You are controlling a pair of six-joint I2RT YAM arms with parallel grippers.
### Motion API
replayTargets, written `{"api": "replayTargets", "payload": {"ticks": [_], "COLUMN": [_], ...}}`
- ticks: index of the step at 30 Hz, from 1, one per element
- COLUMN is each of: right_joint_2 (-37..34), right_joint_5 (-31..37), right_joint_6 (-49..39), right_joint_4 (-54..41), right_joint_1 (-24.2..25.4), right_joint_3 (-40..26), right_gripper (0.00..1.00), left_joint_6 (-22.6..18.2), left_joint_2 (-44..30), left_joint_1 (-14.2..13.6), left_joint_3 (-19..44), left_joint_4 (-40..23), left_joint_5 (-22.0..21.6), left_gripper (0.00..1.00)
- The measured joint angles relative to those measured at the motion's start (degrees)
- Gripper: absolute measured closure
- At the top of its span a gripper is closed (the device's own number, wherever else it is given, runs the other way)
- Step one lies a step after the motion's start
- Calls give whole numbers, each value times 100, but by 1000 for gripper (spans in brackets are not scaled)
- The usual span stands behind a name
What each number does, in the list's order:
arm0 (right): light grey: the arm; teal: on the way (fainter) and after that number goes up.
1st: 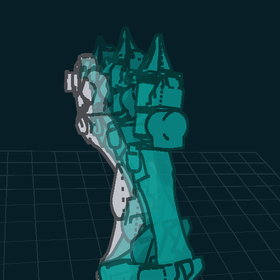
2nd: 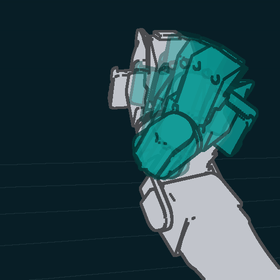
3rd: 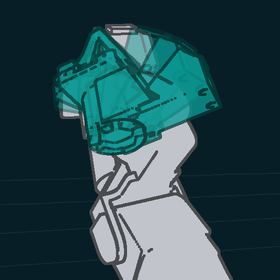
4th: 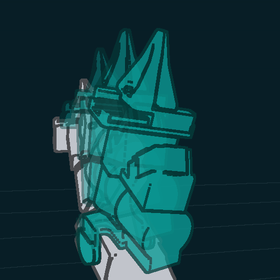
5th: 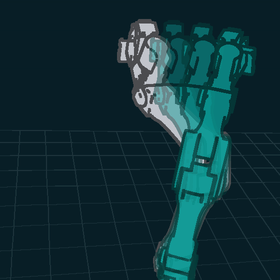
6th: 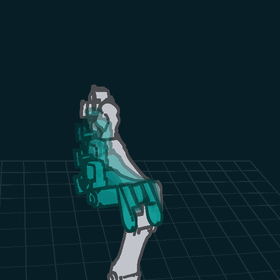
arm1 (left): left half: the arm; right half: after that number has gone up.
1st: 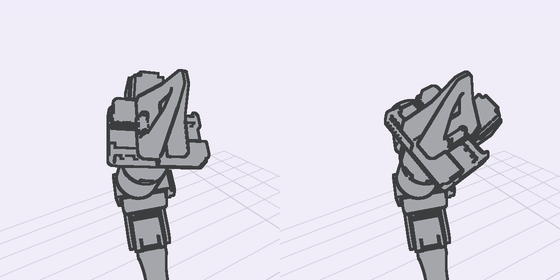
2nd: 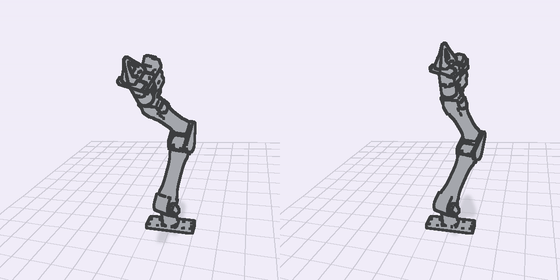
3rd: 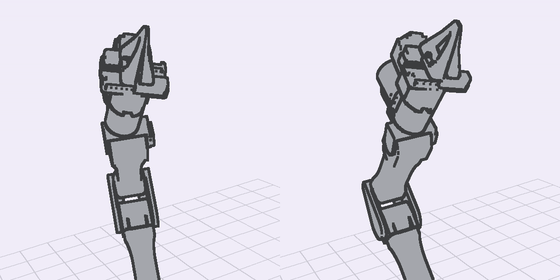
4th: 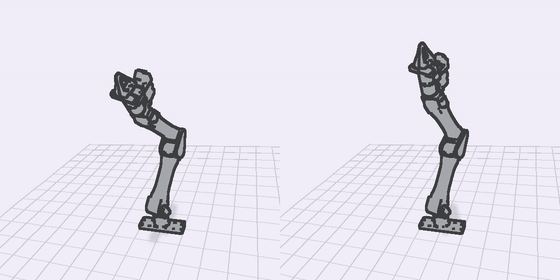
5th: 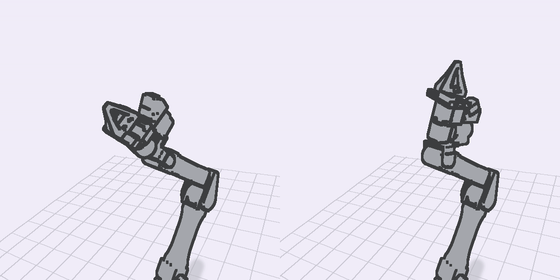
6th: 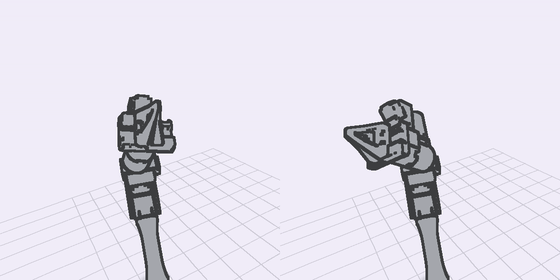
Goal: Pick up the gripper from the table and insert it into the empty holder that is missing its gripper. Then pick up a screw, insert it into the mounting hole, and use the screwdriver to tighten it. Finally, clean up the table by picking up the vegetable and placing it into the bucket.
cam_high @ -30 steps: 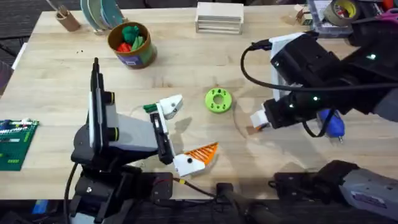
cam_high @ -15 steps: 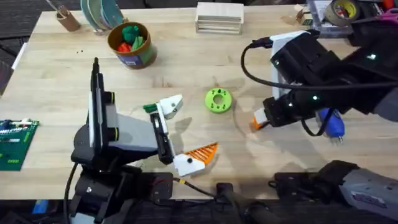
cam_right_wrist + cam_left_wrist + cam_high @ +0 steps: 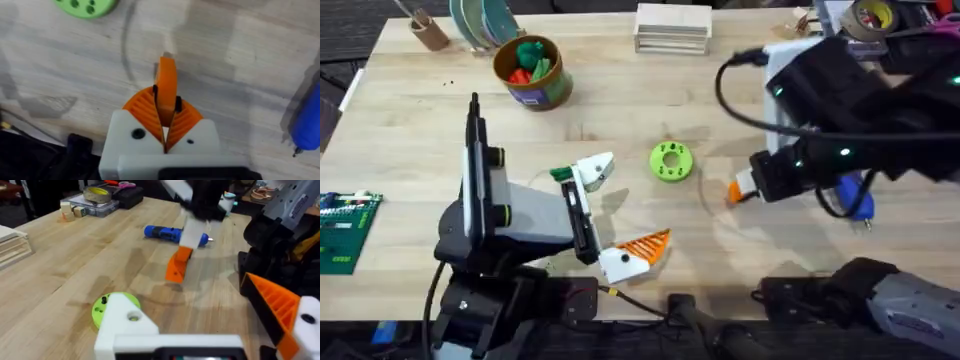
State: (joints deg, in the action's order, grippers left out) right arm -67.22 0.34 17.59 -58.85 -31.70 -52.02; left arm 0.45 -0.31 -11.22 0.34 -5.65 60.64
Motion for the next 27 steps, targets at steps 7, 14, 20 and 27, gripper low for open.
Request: {"api": "replayTargets", "payload": {"ticks": [7,14,20,27], "right_joint_2": [509,1166,1562,1325], "right_joint_5": [0,-68,-746,-1987], "right_joint_6": [-27,-93,-394,-762], "right_joint_4": [-249,-99,336,692], "right_joint_1": [0,0,0,0], "right_joint_3": [-612,-1003,-1070,-1072], "right_gripper": [986,986,986,987], "left_joint_6": [0,0,0,0], "left_joint_2": [-1,-1,-1,-1], "left_joint_1": [0,0,0,0], "left_joint_3": [0,0,0,0], "left_joint_4": [0,0,0,0], "left_joint_5": [0,0,0,0], "left_gripper": [7,7,7,7]}}
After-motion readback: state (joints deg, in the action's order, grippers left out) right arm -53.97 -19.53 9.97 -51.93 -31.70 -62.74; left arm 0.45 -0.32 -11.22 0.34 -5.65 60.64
